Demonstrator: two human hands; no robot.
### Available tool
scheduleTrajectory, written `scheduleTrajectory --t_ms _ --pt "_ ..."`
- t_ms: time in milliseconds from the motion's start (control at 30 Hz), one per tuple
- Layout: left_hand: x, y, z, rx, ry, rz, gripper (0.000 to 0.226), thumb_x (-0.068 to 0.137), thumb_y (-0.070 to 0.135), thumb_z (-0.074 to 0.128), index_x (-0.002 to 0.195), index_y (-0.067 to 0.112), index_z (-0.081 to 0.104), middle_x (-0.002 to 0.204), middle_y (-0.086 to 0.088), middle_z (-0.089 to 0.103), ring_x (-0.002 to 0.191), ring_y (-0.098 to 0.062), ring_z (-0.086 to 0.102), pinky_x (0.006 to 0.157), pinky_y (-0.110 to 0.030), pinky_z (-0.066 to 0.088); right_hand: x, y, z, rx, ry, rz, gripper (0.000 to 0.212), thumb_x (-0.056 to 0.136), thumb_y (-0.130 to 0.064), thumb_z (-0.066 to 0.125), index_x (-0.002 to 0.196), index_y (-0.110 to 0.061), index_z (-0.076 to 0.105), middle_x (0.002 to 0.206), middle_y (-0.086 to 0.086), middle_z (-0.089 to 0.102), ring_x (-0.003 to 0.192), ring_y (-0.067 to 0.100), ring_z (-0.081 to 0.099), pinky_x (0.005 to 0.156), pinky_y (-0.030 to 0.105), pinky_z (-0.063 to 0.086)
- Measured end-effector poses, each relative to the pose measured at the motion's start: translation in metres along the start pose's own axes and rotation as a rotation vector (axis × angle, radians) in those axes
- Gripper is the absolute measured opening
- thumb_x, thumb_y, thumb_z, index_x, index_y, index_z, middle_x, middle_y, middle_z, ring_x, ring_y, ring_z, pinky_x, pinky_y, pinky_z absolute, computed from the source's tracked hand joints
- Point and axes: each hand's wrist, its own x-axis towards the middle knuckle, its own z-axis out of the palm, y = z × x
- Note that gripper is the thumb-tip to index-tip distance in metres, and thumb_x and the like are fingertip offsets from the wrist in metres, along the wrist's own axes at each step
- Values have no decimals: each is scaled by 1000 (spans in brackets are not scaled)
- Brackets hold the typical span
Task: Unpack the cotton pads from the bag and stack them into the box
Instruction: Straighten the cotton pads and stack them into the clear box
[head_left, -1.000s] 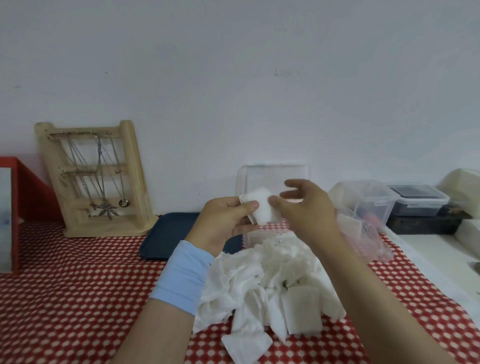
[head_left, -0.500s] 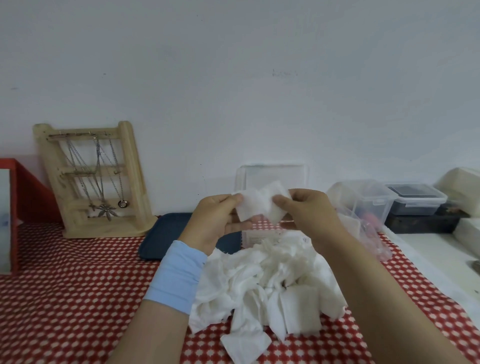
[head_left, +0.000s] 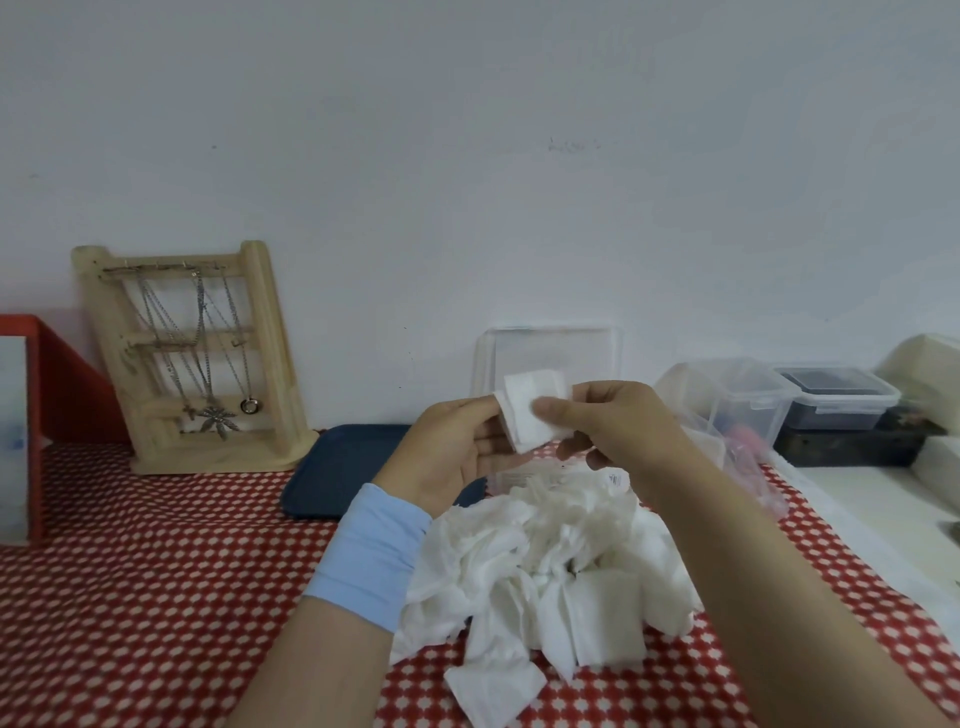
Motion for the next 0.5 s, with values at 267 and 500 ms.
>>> scheduleTrajectory --t_ms 267,500 --pt "1 1 -3 18 -57 7 37 105 29 51 121 0 67 115 -21 74 104 -28 74 86 -35 62 5 4 0 -79 62 14 23 81 -24 83 86 -4 73 66 0 68 51 11 57 46 20 39" --pt "2 -3 -1 -13 -32 4 30 105 14 52 119 -7 67 114 -25 73 103 -30 74 82 -34 63 2 5 12 -476 340 -325 27 81 -25 78 103 -34 65 95 -15 59 75 0 56 64 17 40"
